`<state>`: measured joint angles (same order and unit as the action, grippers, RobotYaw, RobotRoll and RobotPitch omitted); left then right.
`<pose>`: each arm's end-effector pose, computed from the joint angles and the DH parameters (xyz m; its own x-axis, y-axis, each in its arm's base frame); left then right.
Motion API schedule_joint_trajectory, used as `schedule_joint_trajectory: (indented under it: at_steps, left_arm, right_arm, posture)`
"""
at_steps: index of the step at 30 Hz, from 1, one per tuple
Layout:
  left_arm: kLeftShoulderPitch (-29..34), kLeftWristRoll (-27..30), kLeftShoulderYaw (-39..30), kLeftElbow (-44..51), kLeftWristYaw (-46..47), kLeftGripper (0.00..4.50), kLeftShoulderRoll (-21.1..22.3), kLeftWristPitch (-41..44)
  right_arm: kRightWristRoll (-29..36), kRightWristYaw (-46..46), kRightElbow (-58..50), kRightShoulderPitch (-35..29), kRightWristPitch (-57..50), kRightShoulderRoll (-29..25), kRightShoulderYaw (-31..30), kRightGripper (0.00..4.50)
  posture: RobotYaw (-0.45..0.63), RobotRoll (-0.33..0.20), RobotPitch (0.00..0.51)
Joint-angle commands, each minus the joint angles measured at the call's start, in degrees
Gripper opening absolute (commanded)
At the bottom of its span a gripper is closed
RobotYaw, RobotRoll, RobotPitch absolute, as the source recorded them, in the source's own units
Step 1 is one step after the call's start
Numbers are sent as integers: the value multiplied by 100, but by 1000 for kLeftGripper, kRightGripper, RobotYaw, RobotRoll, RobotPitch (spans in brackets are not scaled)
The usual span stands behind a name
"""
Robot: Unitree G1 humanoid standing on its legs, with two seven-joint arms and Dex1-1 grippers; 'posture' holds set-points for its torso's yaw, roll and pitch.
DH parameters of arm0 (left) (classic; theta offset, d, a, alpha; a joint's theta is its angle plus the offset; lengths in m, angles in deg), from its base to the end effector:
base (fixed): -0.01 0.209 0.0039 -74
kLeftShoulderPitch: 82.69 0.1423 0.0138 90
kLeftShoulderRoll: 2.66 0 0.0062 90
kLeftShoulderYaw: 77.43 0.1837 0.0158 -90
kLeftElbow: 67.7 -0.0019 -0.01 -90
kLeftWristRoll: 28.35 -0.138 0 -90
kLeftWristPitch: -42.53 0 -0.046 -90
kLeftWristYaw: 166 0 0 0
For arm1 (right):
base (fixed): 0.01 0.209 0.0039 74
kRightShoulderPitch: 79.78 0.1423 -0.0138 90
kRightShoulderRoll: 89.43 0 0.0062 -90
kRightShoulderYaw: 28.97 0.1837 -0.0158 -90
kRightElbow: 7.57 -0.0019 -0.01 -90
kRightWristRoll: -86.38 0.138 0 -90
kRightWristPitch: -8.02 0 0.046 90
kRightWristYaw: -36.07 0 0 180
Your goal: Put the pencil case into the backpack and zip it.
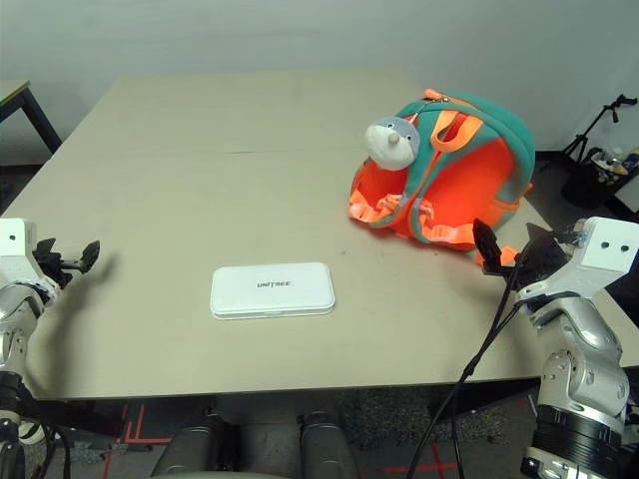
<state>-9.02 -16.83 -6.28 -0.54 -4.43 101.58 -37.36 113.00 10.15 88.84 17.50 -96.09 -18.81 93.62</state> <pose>0.2387 0.3165 0.0883 0.9808 0.1039 -0.1648 -0.0803 0.9864 0.1436 0.1926 -0.3526 0.1369 0.9951 -0.0662 0.0738 0.0685 0.9972 -0.0304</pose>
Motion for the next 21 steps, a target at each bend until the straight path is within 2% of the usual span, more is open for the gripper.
schedule_joint_trajectory:
  at_steps: [1,7,10,12,14,17,18,19,21]
  left_arm:
    - [-186,-71,107,-245,-14,4474,-38,-105]
    - [-413,-92,333,-302,-288,4474,-25,-146]
    - [-499,41,358,-43,-719,4474,222,28]
    - [-560,392,244,396,-1102,4474,475,562]
    - [-554,956,66,912,-1437,4474,716,1513]
    - [-493,2379,-289,2062,-1839,4474,1315,3952]
    - [-514,2984,-410,2382,-1971,4500,1498,4870]
    - [-525,3361,-506,2546,-2043,4500,1610,5438]
    - [-675,3937,-659,2611,-2003,4500,1640,6476]
  right_arm:
    - [-27,-50,93,67,65,-25,-37,4500]
    - [51,-77,-148,-5,-56,-144,81,4500]
    - [307,-28,-620,-43,-500,-228,142,4500]
    - [603,56,-1074,-12,-1154,-492,282,4500]
    - [1116,291,-1487,4,-2077,-708,541,4500]
    - [2571,678,-2072,-111,-4216,-1104,1057,4500]
    - [3155,764,-2156,-115,-5077,-1322,1153,4185]
    - [3554,881,-2221,-101,-5637,-1436,1213,4036]
    - [4346,1124,-2125,107,-6675,-1565,1081,3380]
  posture:
    - [-41,0,30]
    - [-62,0,52]
    - [-63,0,33]
    - [-56,0,32]
    - [-50,0,27]
    - [-45,0,18]
    - [-45,0,25]
    - [-43,0,26]
    - [-27,0,17]
